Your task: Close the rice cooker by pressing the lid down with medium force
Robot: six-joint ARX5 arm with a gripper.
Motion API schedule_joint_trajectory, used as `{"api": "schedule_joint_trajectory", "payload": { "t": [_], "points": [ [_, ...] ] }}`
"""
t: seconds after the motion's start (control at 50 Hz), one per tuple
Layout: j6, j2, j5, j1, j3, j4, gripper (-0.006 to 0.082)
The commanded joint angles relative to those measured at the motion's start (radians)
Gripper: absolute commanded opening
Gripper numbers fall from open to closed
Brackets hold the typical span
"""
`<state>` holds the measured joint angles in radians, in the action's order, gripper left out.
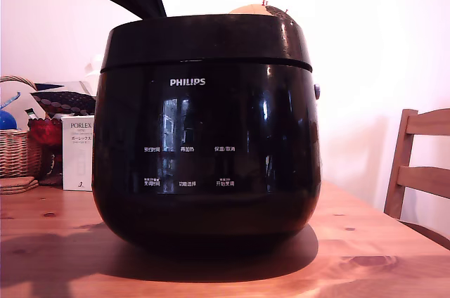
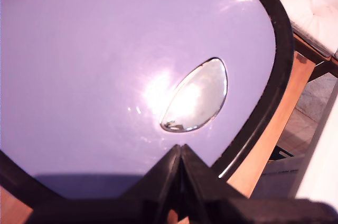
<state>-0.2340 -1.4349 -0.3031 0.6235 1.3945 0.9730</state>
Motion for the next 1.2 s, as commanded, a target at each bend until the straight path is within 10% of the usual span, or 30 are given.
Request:
{"api": "schedule_joint_trajectory", "payload": {
  "t": [0.0,1.18],
  "points": [
    [0.006,-0.084,0.019,0.006,-0.095,0.026,-0.0024],
    [0.006,0.047,0.02,-0.017,-0.165,-0.078,-0.0024]
  ]
}}
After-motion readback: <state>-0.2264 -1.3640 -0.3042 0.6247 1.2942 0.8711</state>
